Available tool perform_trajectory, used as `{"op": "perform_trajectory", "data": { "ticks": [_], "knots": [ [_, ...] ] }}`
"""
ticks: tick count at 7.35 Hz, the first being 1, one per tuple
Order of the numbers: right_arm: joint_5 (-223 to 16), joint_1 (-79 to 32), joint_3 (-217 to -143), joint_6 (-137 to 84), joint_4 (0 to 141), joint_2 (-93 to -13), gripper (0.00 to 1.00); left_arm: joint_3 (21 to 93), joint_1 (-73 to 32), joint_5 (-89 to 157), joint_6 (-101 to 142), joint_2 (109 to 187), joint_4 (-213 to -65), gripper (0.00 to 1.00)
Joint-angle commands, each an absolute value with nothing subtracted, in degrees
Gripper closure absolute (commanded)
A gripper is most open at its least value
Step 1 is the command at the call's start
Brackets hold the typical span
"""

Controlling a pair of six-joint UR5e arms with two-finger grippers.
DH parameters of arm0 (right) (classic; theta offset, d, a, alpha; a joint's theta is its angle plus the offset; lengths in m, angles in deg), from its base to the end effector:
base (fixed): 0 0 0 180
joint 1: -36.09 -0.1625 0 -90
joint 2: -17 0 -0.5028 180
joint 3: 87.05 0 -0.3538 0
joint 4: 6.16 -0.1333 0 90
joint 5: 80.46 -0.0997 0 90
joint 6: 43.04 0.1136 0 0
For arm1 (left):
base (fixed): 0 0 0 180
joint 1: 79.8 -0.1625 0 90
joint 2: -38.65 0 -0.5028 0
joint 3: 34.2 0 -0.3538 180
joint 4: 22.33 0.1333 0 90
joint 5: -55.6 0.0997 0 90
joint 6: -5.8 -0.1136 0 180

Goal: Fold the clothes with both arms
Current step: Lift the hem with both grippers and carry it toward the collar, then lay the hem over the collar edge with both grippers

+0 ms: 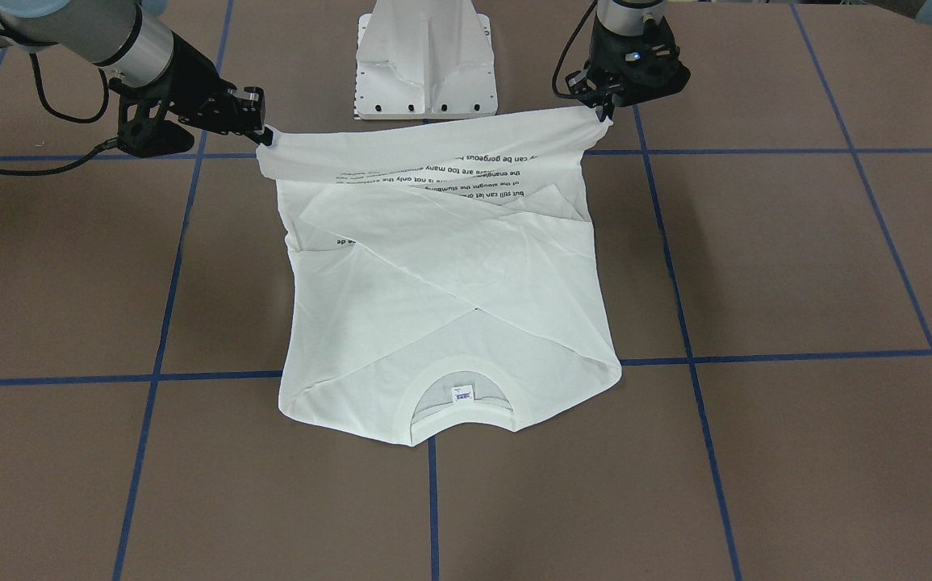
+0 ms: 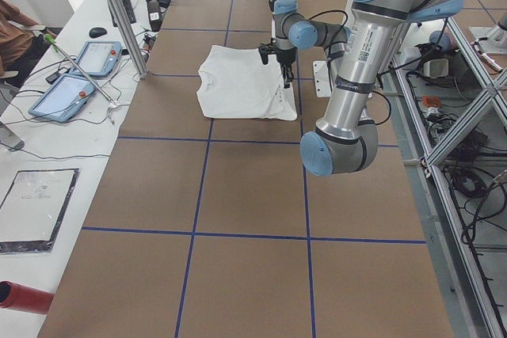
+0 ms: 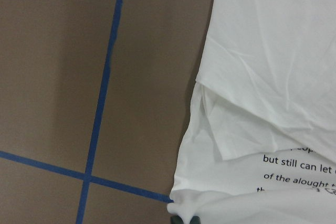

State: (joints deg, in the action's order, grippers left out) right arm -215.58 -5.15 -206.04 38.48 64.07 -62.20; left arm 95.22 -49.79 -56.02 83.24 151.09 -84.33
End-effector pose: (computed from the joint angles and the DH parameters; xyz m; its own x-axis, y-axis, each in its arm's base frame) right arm -0.3304 -0.3599 0.3846 0.3777 0.1927 0.9057 0.0505 0.9724 -0.2279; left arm 0.3876 -0.3295 0.3474 0.7643 -0.2080 -0.6104 0.1240 0.9763 -0.1775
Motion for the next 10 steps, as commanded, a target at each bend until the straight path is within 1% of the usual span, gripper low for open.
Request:
{"op": "perform_trajectory", "data": {
  "ticks": [1, 3, 5, 7, 9, 10],
  "knots": [
    [-215.1, -6.4, -203.6, 38.4, 64.1, -59.3, 1.0, 90.0, -47.4, -56.0, 81.0, 152.3, -88.4, 1.0],
    [-215.0, -8.1, -199.8, 38.4, 64.1, -55.4, 1.0, 86.9, -45.3, -56.0, 80.7, 152.7, -93.1, 1.0],
    [-215.3, -11.5, -198.8, 38.3, 64.2, -54.5, 1.0, 86.7, -41.4, -56.5, 78.1, 152.7, -93.3, 1.0],
    [-215.1, -13.3, -195.9, 38.4, 64.2, -50.9, 1.0, 86.1, -38.5, -58.9, 77.8, 154.3, -93.3, 1.0],
    [-215.1, -15.2, -190.8, 38.3, 64.2, -47.2, 1.0, 80.5, -37.4, -58.8, 77.8, 157.6, -95.1, 1.0],
    [-215.1, -15.8, -188.0, 38.3, 64.2, -45.3, 1.0, 78.2, -36.4, -58.8, 77.8, 157.9, -97.5, 1.0]
  ]
}}
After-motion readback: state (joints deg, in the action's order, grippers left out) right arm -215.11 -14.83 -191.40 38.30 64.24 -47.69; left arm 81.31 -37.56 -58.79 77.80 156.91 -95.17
